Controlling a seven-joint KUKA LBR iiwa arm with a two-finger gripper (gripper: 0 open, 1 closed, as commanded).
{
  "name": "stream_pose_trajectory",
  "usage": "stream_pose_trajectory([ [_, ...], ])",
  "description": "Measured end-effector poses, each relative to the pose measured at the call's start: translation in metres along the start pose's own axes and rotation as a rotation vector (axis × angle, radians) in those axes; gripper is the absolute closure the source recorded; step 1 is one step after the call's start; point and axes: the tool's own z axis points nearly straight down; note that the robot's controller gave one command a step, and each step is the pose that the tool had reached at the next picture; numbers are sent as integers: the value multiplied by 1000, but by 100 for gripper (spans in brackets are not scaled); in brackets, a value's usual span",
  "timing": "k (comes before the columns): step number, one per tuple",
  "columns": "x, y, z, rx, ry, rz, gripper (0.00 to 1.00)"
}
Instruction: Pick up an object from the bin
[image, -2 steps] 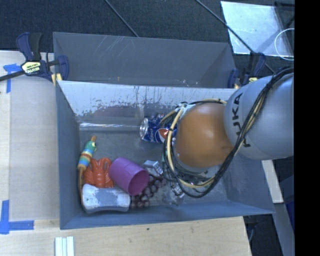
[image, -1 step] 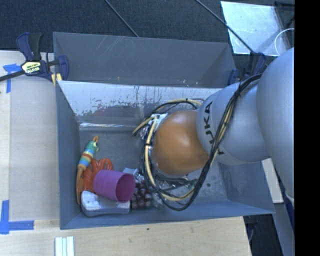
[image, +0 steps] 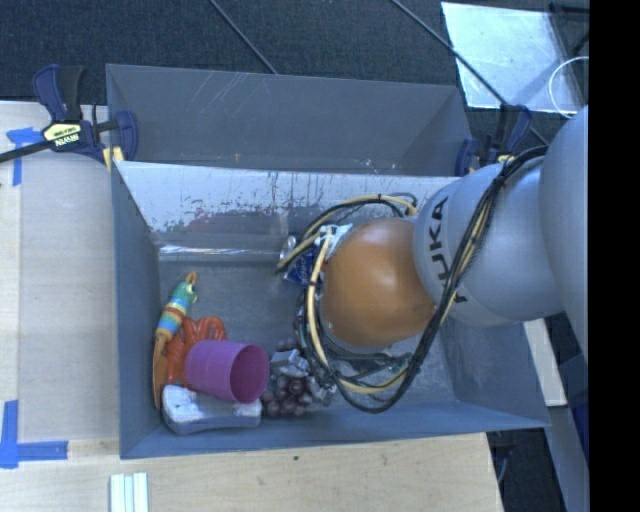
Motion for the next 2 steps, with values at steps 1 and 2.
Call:
stream_pose_trajectory([
  [1,0,0,0,0,0,0,100],
  [2,1,2,-23,-6,5,2,100],
])
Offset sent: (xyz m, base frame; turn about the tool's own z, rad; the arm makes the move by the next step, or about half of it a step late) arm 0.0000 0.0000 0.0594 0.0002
